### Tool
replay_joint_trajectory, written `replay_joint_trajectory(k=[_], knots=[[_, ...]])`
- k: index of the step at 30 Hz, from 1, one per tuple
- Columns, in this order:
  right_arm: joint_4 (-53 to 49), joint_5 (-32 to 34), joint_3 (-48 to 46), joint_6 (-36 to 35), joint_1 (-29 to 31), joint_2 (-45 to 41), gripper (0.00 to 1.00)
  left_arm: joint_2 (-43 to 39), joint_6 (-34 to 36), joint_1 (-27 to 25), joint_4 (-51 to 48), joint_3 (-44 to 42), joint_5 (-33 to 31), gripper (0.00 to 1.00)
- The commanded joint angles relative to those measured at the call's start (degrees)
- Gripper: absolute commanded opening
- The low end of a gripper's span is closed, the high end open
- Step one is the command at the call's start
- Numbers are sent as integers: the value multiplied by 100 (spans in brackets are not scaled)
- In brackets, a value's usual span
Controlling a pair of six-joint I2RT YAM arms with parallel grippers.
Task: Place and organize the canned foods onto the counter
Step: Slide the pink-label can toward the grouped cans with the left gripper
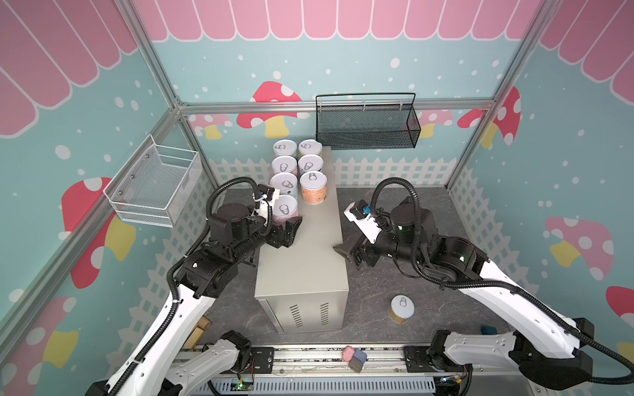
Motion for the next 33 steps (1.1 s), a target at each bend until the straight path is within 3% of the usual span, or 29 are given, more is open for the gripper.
replay_joint_trajectory(k=[1, 18, 27, 33], knots=[[119, -9, -62, -38, -54, -157, 98, -199, 63, 40, -9, -174, 43, 92], [255, -122, -168, 49, -76, -153, 98, -163, 94, 132, 187, -358, 188, 75], [301, -140, -150, 46, -79, -124, 98, -142, 70, 209, 259, -447, 270, 75], [296, -104, -177, 84, -81, -150, 98, -59, 2, 605, 348, -442, 637, 74]])
